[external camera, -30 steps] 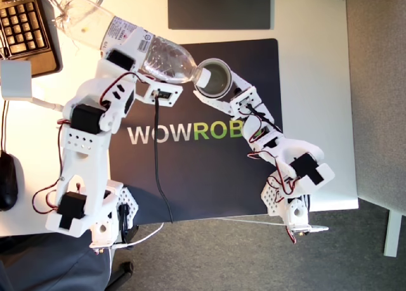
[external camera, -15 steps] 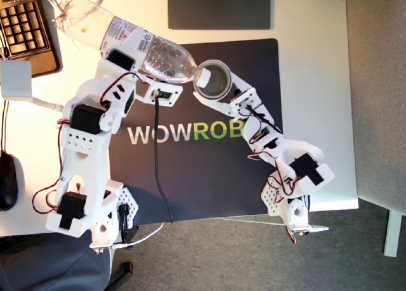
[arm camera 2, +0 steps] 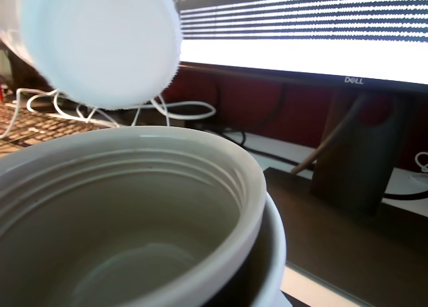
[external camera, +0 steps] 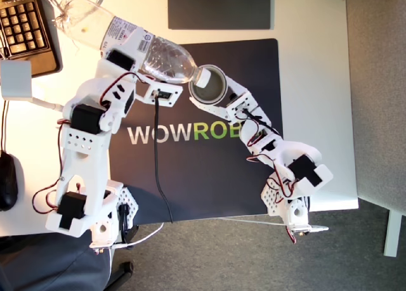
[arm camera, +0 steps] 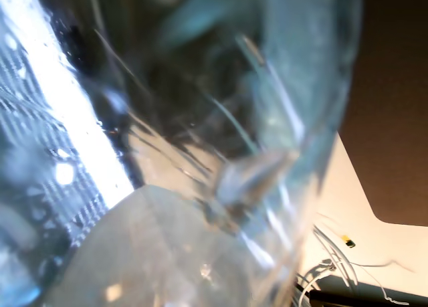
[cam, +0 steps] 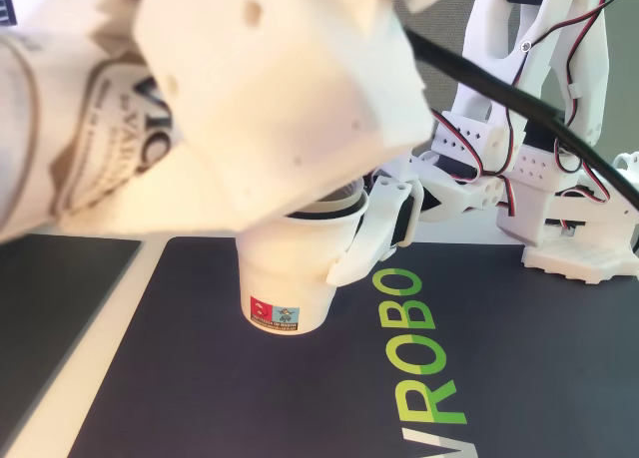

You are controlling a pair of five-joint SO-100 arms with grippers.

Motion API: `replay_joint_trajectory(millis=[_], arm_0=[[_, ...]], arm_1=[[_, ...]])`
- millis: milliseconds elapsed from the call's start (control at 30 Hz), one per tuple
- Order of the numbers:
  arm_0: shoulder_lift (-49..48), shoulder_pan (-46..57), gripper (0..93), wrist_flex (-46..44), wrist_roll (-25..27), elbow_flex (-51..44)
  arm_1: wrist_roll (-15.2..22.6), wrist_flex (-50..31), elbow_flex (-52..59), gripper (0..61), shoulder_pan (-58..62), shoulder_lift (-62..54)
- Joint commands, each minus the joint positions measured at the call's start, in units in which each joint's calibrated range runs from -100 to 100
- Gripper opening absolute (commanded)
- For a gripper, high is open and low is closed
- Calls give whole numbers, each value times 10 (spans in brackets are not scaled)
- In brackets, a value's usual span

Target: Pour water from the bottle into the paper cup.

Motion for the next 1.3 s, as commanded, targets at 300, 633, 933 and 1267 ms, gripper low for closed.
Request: replay_joint_trajectory(millis=[300, 633, 933, 1267], arm_0=[[-39, 5, 0, -1, 7, -44], [-42, 7, 0, 0, -13, -55], [-42, 14, 0, 0, -21, -58], [-45, 14, 0, 0, -23, -58]], arm_1=[[1, -24, -2, 2, -11, -52], [0, -22, -2, 2, -8, -56], [0, -23, -2, 2, -9, -55], [0, -23, -2, 2, -7, -49]])
